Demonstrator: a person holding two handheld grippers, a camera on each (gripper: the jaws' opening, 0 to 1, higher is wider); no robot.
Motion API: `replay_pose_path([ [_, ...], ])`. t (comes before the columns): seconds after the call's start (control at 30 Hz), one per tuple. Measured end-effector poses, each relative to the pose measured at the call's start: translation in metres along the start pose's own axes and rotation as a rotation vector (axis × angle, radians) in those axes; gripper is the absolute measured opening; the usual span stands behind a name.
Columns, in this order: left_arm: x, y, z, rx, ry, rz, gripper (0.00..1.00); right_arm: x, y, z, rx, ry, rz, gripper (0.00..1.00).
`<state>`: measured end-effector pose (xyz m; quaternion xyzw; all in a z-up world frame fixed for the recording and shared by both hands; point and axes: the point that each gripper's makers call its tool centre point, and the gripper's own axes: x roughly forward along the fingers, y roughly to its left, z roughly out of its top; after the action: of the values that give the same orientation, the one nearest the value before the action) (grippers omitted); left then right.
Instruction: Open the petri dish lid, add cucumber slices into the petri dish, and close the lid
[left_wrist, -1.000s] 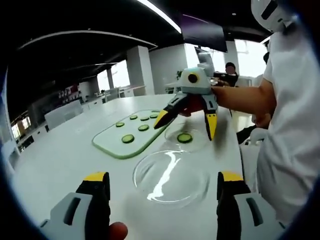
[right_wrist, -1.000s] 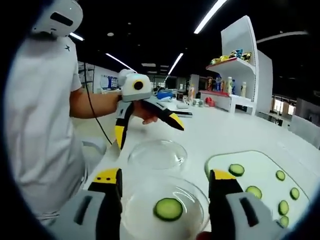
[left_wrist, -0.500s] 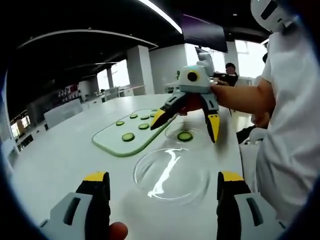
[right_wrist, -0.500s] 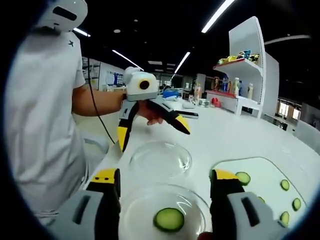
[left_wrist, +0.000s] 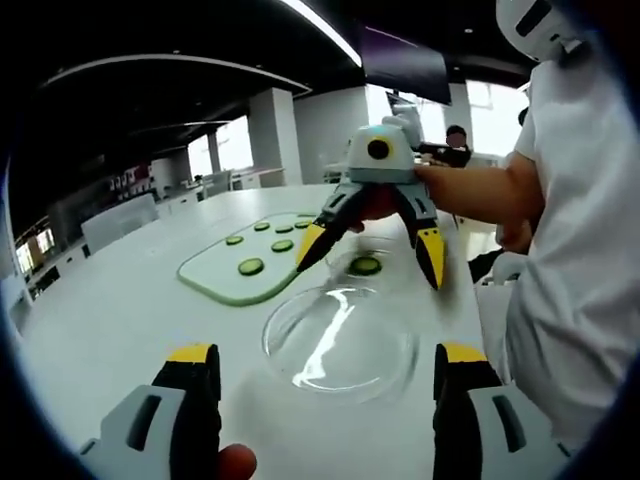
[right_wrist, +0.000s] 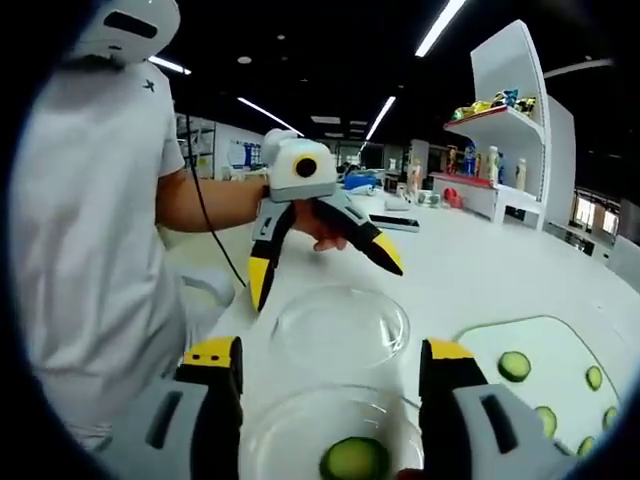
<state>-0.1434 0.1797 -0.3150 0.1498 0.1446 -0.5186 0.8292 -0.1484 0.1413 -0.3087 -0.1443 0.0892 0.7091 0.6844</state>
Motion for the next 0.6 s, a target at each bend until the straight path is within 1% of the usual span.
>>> replay_pose_path([
  [0.13,0.000,0.000,-0.001,0.008,0.008,-0.005,0.86,0.003,-0.004,-0.001,0.008,0.006,-0.008,0.72],
  [0.2,0.001,-0.001,-0.002,0.007,0.004,-0.015,0.86,0.005,-0.006,-0.005,0.006,0.025,-0.011,0.71],
  [0.37,0.001,0.003,-0.003,0.006,-0.001,-0.021,0.83,0.012,-0.005,-0.008,-0.004,0.054,0.003,0.70],
  [0.47,0.001,0.004,-0.005,0.004,0.003,-0.030,0.82,0.015,-0.006,-0.010,0.006,0.063,0.005,0.70],
  [0.53,0.002,0.003,-0.004,0.003,0.001,-0.037,0.82,0.015,-0.007,-0.011,0.012,0.065,0.010,0.68],
  [0.6,0.002,0.003,-0.004,0.003,0.000,-0.041,0.82,0.016,-0.006,-0.011,0.016,0.068,0.015,0.64],
])
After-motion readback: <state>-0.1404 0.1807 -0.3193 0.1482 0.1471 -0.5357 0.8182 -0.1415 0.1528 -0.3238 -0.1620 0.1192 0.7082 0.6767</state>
